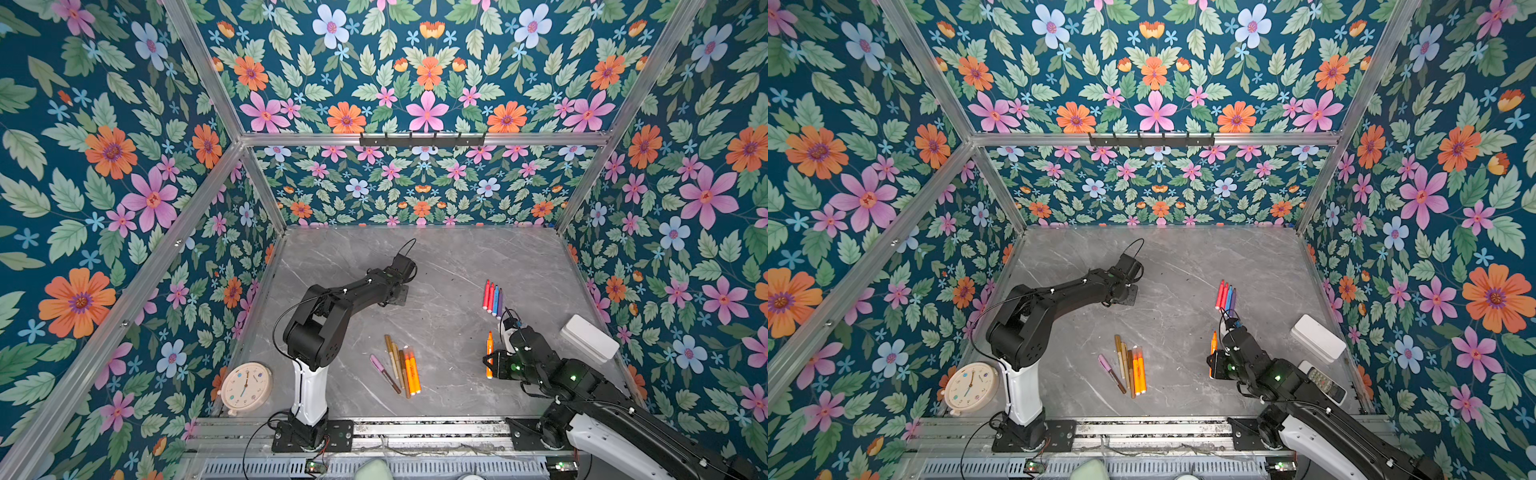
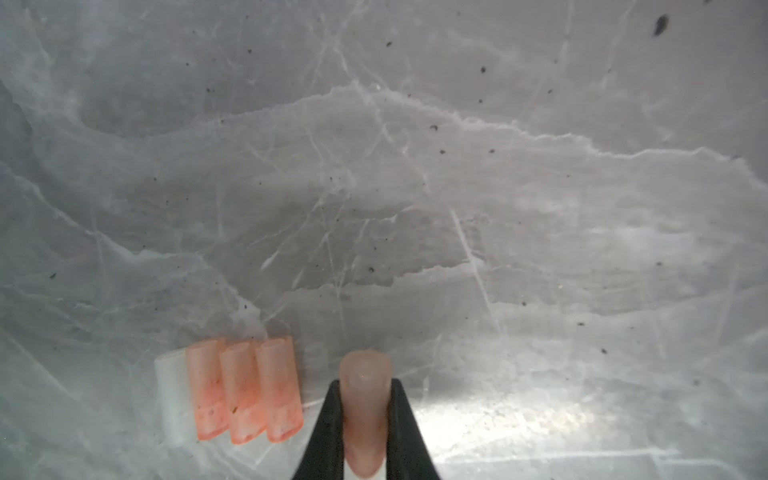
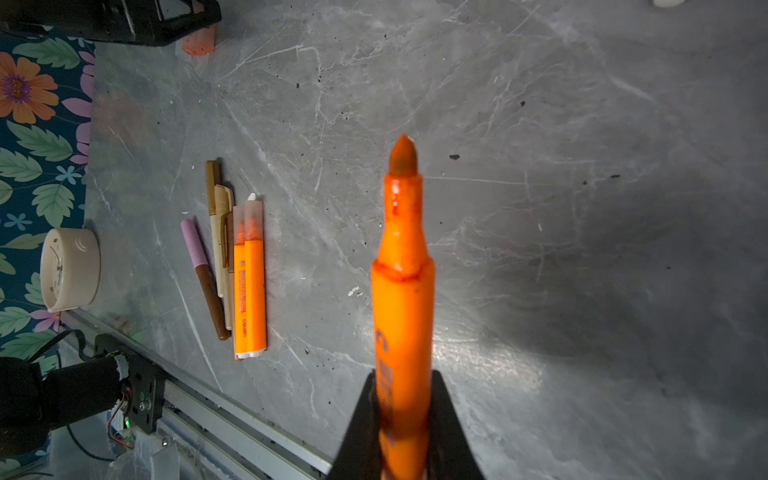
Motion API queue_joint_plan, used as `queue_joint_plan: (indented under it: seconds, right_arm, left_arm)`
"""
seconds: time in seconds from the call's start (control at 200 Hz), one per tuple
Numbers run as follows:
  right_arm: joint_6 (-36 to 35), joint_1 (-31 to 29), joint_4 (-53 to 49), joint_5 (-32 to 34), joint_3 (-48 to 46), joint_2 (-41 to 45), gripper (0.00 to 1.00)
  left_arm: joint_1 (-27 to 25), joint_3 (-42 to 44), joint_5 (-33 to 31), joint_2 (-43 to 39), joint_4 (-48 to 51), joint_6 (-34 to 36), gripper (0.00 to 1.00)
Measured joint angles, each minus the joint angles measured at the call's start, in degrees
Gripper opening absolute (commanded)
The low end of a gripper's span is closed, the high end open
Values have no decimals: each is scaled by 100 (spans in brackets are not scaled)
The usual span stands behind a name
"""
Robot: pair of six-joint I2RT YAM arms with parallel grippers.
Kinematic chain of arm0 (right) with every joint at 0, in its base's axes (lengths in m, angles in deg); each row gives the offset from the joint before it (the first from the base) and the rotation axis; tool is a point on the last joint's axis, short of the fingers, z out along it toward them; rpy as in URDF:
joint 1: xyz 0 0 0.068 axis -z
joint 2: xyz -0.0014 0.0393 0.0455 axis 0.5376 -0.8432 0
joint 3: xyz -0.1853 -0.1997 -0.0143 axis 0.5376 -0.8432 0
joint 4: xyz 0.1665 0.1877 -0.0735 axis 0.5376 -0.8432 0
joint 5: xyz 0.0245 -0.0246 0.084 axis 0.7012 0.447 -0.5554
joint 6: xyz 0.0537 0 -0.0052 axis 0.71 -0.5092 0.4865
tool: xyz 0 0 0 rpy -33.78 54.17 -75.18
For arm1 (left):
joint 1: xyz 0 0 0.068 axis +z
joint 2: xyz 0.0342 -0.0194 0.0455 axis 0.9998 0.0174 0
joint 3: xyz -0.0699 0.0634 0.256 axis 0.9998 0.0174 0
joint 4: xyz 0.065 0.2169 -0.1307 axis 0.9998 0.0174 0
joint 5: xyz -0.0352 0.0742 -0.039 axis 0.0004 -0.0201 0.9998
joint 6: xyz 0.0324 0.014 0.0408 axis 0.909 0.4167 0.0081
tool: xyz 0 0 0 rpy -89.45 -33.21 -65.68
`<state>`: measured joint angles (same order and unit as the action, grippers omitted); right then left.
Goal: Open the pen caps
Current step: 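Carry the pinkish cap to the other caps and lower it with the left gripper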
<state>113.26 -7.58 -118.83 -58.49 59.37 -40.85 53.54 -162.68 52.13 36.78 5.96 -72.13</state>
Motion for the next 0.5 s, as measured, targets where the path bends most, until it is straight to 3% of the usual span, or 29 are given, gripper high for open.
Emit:
queue_joint_plan:
  seconds: [0.295, 0.5]
  right_arm:
    - [-55, -2, -22, 4, -74, 85, 0]
    - [-52, 0, -48, 22, -107, 122, 0]
  left_arm:
    - [-258, -404, -831, 302, 396, 131, 4]
    - [-293, -433, -1064, 415, 636, 144, 7]
